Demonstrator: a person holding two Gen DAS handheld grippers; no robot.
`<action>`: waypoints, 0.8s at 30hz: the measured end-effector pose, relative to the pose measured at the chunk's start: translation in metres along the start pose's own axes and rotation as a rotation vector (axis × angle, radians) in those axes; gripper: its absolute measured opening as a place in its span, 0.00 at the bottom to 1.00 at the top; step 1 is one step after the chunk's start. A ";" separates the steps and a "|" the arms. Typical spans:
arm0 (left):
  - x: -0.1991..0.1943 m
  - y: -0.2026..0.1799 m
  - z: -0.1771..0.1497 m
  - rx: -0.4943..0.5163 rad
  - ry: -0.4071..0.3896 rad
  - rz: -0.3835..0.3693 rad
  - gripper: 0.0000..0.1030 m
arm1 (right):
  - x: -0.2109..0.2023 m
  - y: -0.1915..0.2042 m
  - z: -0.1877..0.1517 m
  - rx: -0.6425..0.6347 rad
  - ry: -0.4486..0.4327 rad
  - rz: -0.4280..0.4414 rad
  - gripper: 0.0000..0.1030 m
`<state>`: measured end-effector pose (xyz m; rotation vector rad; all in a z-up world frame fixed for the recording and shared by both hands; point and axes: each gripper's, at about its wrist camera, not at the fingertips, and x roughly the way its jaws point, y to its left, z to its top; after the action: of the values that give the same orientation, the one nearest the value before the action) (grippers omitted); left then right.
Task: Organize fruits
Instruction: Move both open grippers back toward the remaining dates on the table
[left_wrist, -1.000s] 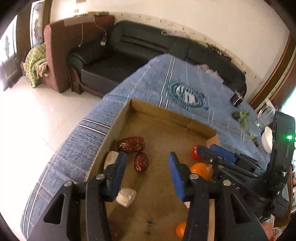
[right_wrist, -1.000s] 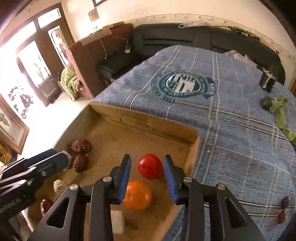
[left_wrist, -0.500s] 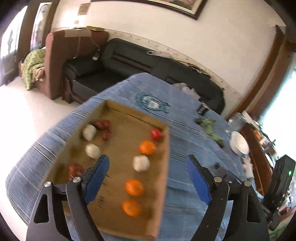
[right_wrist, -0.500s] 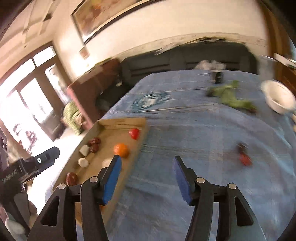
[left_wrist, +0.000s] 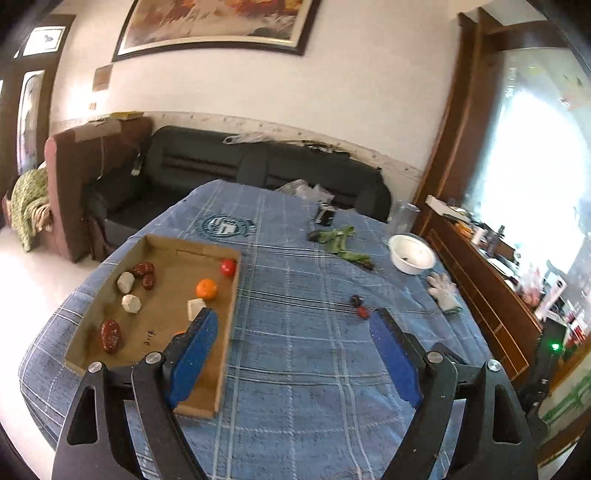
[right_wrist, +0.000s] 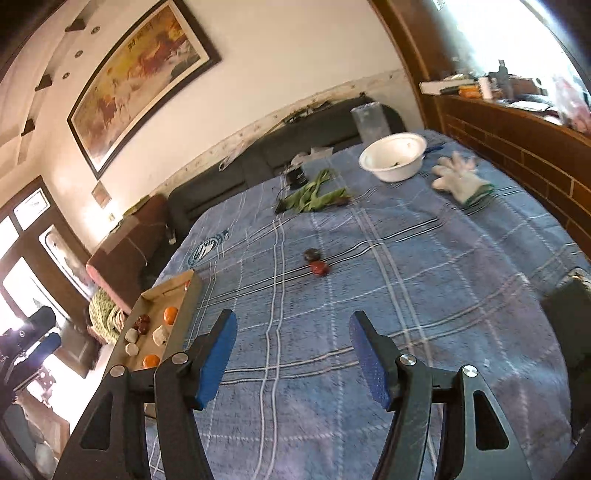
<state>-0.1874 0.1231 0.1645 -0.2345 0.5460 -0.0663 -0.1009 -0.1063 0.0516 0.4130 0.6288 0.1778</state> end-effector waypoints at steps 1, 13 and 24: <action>-0.003 -0.003 -0.002 0.007 -0.002 -0.006 0.81 | -0.004 -0.001 -0.002 -0.002 -0.008 -0.005 0.66; -0.049 -0.021 -0.023 0.042 -0.067 -0.028 0.81 | -0.036 0.005 -0.030 -0.008 -0.023 0.028 0.66; -0.068 -0.004 -0.030 -0.006 -0.107 0.016 0.81 | -0.035 0.044 -0.058 -0.155 -0.006 0.020 0.66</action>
<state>-0.2614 0.1215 0.1748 -0.2378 0.4412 -0.0360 -0.1653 -0.0576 0.0465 0.2701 0.6007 0.2428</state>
